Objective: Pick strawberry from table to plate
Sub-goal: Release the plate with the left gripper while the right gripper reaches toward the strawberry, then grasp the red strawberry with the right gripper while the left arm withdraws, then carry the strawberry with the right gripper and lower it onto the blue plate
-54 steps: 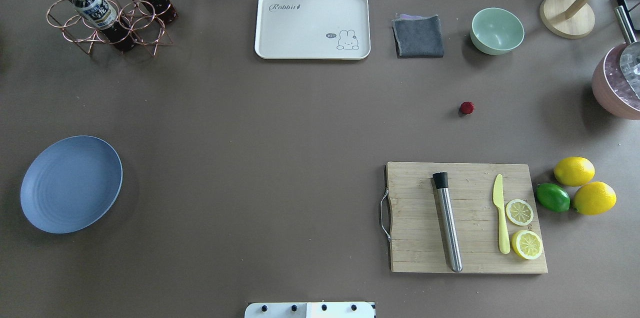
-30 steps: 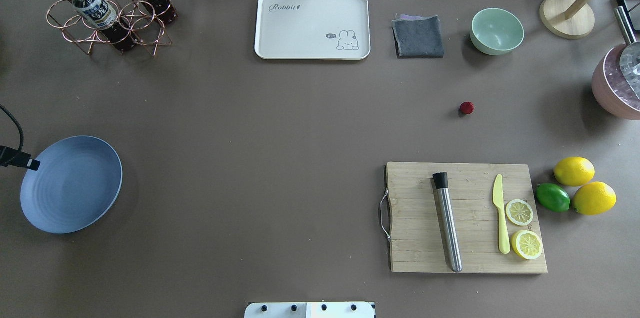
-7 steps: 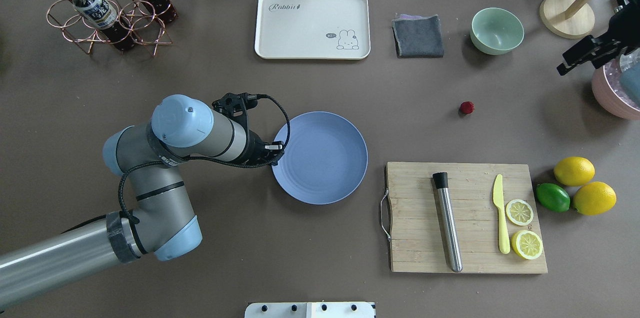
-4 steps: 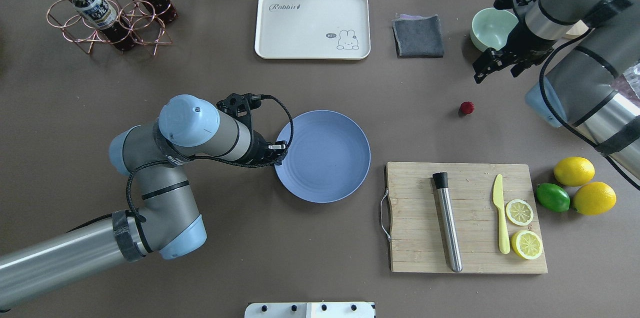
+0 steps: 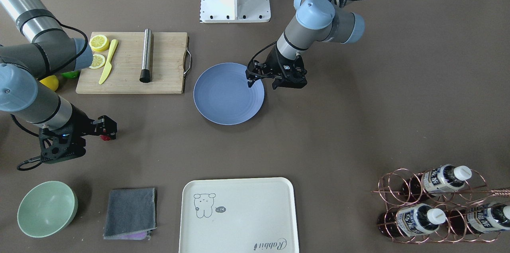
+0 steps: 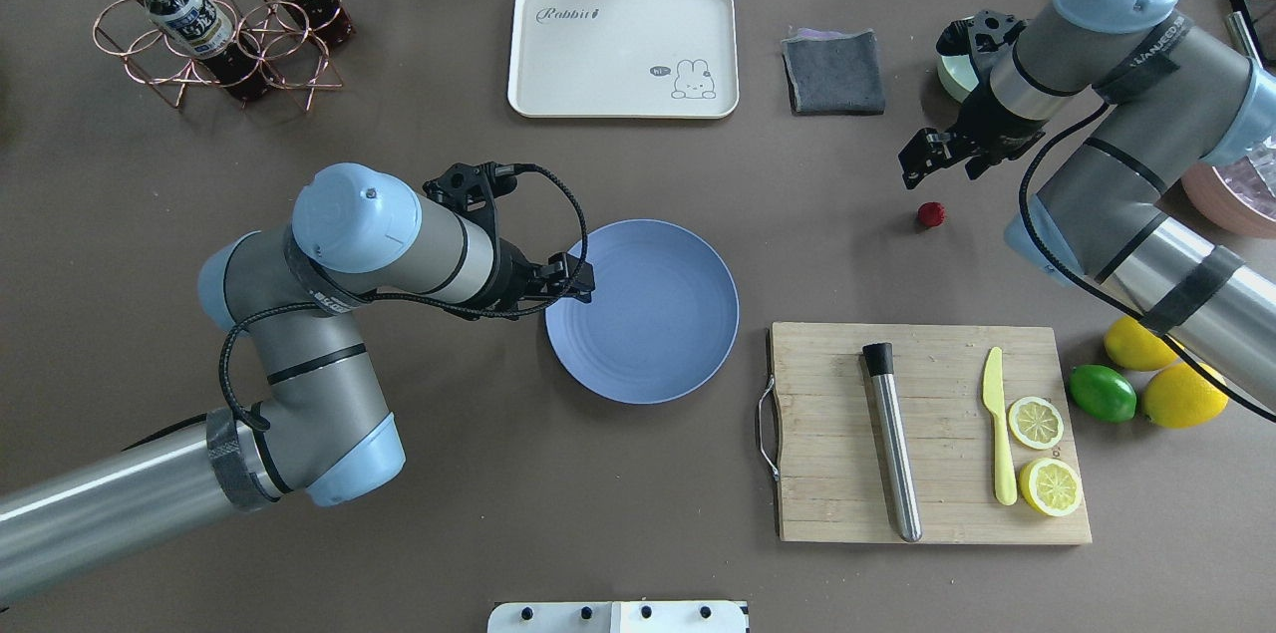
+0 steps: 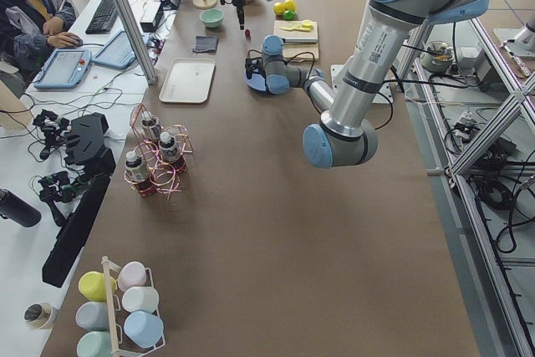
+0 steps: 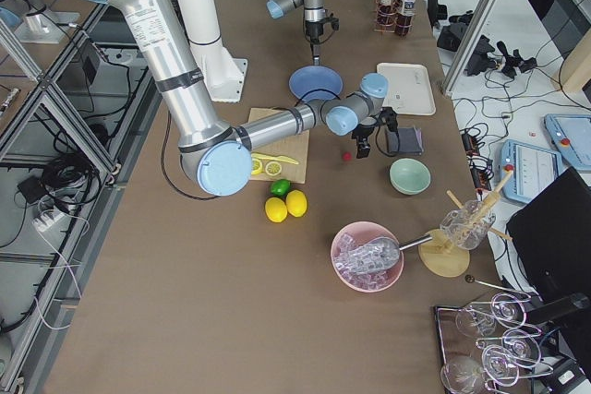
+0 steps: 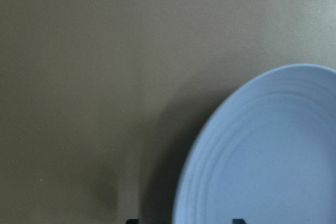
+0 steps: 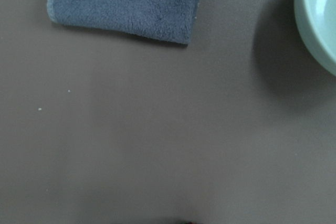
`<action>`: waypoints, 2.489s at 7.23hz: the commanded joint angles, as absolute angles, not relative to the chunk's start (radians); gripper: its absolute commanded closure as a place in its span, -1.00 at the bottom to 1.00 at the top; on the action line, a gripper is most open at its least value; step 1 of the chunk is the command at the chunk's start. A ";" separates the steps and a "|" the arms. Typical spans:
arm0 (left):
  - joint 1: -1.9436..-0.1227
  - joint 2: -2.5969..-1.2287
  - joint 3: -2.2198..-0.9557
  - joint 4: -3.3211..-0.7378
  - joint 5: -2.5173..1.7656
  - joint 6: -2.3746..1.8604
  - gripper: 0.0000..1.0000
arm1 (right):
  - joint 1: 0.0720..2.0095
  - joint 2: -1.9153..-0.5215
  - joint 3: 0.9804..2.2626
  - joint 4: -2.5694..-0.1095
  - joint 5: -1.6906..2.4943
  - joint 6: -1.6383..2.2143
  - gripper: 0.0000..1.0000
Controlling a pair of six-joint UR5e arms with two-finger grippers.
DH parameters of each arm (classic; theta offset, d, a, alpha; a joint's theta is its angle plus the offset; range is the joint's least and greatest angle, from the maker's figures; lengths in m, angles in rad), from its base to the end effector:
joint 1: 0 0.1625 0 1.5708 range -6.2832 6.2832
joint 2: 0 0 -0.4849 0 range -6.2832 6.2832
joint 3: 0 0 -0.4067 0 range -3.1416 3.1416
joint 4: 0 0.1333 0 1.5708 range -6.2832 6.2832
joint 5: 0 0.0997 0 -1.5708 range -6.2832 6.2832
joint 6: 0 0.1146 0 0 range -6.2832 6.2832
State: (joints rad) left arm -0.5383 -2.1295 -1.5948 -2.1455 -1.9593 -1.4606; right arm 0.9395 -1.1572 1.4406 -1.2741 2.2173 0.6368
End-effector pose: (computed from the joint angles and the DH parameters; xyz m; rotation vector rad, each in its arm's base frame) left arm 0.5839 -0.4534 0.3012 0.0378 1.1906 -0.1516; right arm -0.3724 -0.6183 0.5147 0.0787 -0.8373 -0.1823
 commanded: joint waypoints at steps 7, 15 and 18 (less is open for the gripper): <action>-0.624 -2.106 -1.629 -2.135 -2.061 -1.466 -0.95 | 0.887 -1.177 1.459 -1.272 2.178 0.640 1.00; -0.841 -1.990 -1.557 -2.138 -2.260 -1.187 -0.94 | 0.510 -0.885 1.571 -1.368 1.961 1.215 1.00; -0.841 -1.968 -1.562 -2.148 -2.261 -1.187 -0.94 | 0.476 -0.848 1.514 -1.370 1.901 1.253 1.00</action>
